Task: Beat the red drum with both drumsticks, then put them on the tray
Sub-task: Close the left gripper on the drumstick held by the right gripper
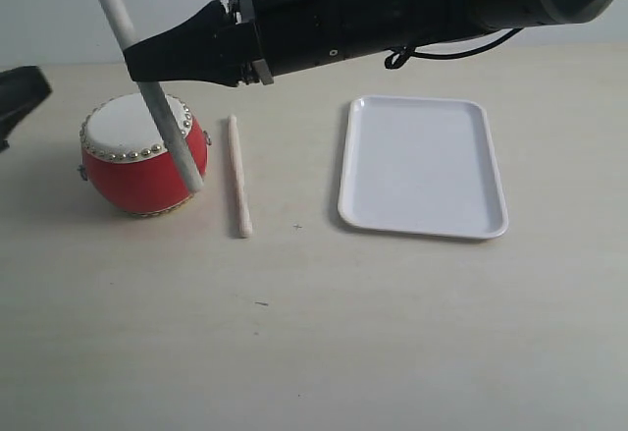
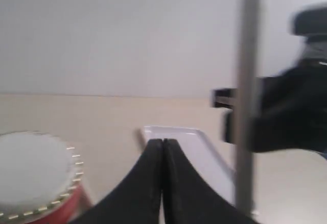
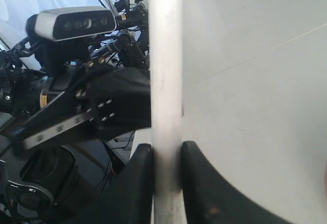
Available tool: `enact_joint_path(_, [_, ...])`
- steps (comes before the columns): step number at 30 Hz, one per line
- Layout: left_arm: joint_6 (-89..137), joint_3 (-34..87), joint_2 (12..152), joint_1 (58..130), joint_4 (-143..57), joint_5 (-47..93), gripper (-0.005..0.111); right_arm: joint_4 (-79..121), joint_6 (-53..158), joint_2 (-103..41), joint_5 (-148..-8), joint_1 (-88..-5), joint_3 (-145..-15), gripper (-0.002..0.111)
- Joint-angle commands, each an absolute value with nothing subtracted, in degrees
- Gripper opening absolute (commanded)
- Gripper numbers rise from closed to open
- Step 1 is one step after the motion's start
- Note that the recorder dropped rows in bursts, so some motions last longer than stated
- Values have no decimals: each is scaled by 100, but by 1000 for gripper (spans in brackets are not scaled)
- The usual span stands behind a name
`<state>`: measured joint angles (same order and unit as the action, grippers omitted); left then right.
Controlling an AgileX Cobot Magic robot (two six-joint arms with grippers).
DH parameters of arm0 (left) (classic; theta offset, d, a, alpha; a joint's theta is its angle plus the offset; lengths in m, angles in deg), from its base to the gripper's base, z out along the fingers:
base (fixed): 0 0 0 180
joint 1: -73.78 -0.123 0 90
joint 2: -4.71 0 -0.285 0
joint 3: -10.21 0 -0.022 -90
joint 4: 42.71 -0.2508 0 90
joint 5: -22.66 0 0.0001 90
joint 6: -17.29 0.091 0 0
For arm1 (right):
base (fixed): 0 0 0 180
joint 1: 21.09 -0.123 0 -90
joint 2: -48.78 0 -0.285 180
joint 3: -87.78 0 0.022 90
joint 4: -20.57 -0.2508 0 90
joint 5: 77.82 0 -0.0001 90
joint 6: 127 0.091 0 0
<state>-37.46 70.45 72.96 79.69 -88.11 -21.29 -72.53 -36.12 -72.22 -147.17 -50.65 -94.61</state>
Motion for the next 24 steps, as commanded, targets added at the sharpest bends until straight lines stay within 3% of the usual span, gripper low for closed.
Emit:
enact_joint_path(1, [-4253, 7014, 7708, 8002, -10048, -3612, 8, -7347, -3674, -7192, -14630, -5044, -9425, 0])
enact_joint_path(5, [-4508, 7014, 7871, 8002, -10677, -3753, 31, -7372, -3674, -7192, -14631, -5044, -9425, 0])
enact_joint_path(6, [-4529, 7014, 7942, 8002, -10892, -3843, 47, -7372, -3674, -7192, -14631, -5044, -9425, 0])
enact_joint_path(8, [-4580, 7014, 8001, 8002, -10952, -3885, 65, -7372, -3674, -7192, -14631, -5044, -9425, 0])
enact_joint_path(10, [-4668, 7014, 8052, 8002, -10827, -3935, 74, -7385, -3674, -7192, -14643, -5044, -9425, 0])
enact_joint_path(24, [-4789, 7014, 9091, 8002, -10117, -4652, 76, -7881, -3673, -7192, -14778, -5145, -9235, 0])
